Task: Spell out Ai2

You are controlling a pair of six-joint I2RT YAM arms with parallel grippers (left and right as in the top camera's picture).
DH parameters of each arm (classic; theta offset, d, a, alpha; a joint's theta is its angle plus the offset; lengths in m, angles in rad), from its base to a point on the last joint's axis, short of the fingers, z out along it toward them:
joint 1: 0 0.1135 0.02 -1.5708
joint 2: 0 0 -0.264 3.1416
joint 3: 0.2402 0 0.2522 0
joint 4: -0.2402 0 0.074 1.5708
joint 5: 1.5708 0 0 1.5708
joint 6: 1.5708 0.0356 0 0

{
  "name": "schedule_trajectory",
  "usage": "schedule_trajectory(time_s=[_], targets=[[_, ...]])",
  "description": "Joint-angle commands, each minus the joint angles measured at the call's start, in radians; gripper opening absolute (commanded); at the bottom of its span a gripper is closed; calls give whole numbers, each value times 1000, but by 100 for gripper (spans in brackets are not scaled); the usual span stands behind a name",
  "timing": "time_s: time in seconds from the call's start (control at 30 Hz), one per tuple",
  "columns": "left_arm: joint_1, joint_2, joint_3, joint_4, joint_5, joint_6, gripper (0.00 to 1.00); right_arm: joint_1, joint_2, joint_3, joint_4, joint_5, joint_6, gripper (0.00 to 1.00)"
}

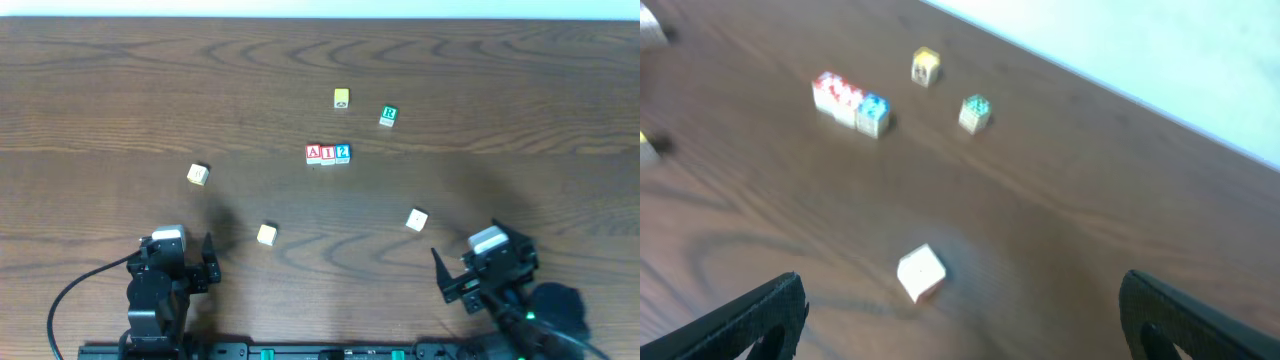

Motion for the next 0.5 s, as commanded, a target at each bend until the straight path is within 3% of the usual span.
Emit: schedule_trajectory(time_s=[0.0,0.47], targets=[[6,-6,-10,3,0,15,95,-32,-99,-128,50,-18,-33,99],[6,-6,-10,3,0,15,95,-172,-131,-322,59,-23,-34,99]])
